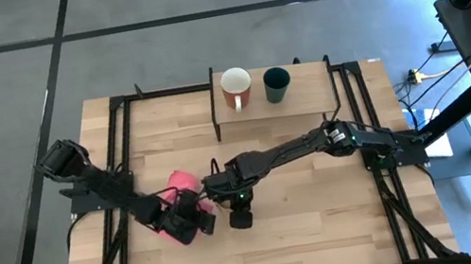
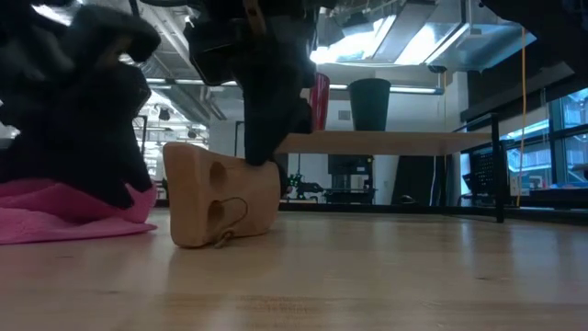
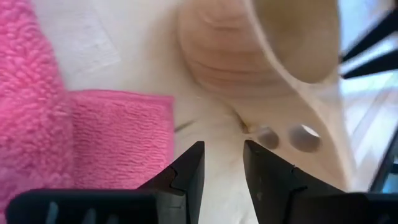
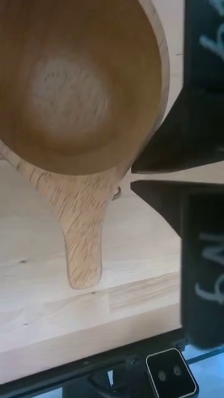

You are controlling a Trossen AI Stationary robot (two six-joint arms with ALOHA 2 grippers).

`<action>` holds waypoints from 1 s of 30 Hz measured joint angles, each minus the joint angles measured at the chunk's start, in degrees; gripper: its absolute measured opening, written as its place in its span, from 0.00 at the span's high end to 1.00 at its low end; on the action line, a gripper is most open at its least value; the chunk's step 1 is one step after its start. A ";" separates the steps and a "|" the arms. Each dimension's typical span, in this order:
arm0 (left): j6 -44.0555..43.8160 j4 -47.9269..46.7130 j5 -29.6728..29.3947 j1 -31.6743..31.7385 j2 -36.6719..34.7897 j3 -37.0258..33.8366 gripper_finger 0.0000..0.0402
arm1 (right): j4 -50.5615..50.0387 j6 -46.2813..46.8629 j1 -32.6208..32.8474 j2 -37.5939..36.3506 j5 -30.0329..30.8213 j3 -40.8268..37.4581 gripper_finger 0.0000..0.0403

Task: Stack small to large cups/mugs on shelf
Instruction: Put the brown wooden mug on the shelf

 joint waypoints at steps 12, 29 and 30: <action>0.10 -0.66 -1.78 -0.15 -0.03 1.72 0.74 | -2.43 0.46 -0.04 -0.89 0.78 0.00 0.74; 0.44 -0.76 -1.80 -0.29 -0.03 1.72 0.74 | -3.22 -0.97 -2.42 -5.35 6.01 0.07 0.73; 0.44 -0.54 -1.80 -0.35 -0.03 1.72 0.74 | -3.53 -1.89 -2.34 -5.35 6.13 0.07 0.73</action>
